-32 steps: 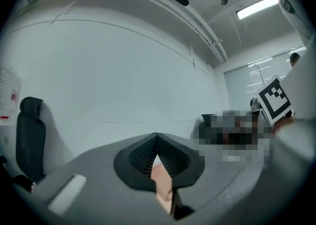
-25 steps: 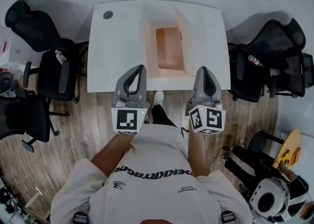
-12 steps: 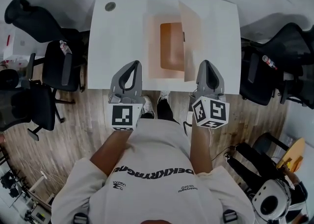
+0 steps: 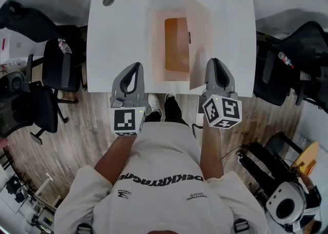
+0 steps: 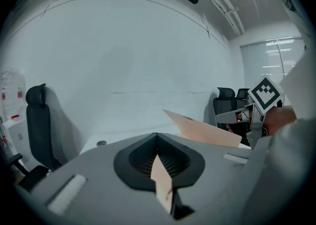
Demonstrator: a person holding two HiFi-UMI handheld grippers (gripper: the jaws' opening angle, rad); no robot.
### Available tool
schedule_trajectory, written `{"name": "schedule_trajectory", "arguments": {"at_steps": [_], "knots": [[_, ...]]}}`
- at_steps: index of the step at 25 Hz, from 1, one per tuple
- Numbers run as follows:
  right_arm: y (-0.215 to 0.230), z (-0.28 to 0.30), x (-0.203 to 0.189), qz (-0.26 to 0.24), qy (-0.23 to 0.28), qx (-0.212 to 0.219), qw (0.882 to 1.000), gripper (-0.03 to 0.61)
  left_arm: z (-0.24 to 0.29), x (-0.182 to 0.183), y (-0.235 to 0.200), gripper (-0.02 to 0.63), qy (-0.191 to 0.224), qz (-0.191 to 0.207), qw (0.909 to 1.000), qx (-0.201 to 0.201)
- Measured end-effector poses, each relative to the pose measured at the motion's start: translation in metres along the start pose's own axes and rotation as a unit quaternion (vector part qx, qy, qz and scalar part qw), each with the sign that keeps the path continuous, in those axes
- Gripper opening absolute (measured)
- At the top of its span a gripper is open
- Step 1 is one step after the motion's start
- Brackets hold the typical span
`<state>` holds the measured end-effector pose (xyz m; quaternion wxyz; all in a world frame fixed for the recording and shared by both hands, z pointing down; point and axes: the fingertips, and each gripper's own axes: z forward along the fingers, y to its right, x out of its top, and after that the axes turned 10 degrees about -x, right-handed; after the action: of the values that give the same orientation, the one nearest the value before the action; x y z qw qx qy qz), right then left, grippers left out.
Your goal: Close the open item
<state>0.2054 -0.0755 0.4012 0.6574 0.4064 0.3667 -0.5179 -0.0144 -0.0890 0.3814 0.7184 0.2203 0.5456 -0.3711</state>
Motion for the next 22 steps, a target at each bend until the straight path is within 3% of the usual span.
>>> {"name": "schedule_trajectory", "arguments": {"at_steps": [22], "knots": [[0.018, 0.037, -0.045, 0.020, -0.084, 0.015, 0.996, 0.095, 0.029, -0.064, -0.019, 0.000, -0.062, -0.064, 0.9960, 0.004]]}}
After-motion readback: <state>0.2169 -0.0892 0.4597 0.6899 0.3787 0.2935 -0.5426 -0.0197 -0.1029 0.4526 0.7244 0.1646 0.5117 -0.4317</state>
